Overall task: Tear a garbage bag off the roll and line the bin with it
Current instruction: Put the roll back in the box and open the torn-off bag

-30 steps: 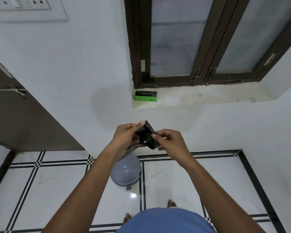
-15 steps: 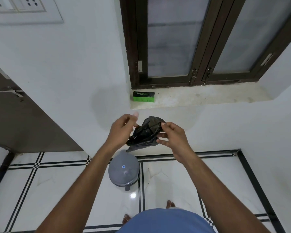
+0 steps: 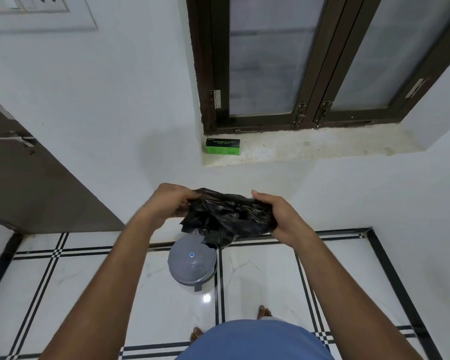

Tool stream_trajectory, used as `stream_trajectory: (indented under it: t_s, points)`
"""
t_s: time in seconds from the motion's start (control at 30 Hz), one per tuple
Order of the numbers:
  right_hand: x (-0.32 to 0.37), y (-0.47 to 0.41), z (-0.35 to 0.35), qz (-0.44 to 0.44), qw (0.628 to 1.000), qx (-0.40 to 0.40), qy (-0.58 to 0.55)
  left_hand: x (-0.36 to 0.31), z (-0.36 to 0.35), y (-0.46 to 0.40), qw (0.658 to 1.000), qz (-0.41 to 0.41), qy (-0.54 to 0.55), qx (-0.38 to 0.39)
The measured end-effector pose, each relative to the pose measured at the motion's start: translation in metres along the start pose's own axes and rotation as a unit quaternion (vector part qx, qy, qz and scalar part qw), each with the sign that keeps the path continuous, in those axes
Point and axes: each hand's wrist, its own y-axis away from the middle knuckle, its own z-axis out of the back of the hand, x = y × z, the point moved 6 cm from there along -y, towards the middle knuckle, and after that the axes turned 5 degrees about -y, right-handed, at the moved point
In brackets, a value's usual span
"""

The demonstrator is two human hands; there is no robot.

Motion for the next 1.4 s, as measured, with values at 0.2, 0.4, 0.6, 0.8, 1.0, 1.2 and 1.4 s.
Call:
stream_trajectory:
  t_s: [0.2, 0.4, 0.6, 0.8, 1.0, 1.2, 1.4]
  points:
    - [0.017, -0.006, 0.019, 0.149, 0.936, -0.079, 0.309, 0.011, -0.001, 0.008, 0.961, 0.032, 0.162, 0.223]
    - [-0.004, -0.009, 0.008, 0.027, 0.963, 0.018, 0.269, 0.030, -0.006, -0.004, 0.948, 0.117, 0.289, 0.065]
    - [-0.008, -0.007, 0.011, -0.037, 0.999, 0.000, -0.038, 0.026, -0.005, 0.000, 0.950, 0.103, 0.271, 0.119]
    - [0.001, -0.005, 0.022, -0.028, 0.998, 0.022, -0.051, 0.043, -0.001, 0.004, 0.959, 0.093, -0.038, 0.264]
    - [0.011, -0.012, 0.046, 0.016, 0.997, -0.039, -0.057, 0.061, 0.014, -0.011, 0.976, 0.133, 0.144, 0.093]
    - [0.007, -0.024, 0.066, 0.047, 0.987, -0.150, -0.045, 0.055, -0.004, -0.006, 0.951, 0.125, 0.274, 0.072]
    - [0.012, -0.032, 0.093, 0.030, 0.972, -0.197, -0.125, 0.090, 0.011, -0.015, 0.884, 0.117, -0.441, 0.104]
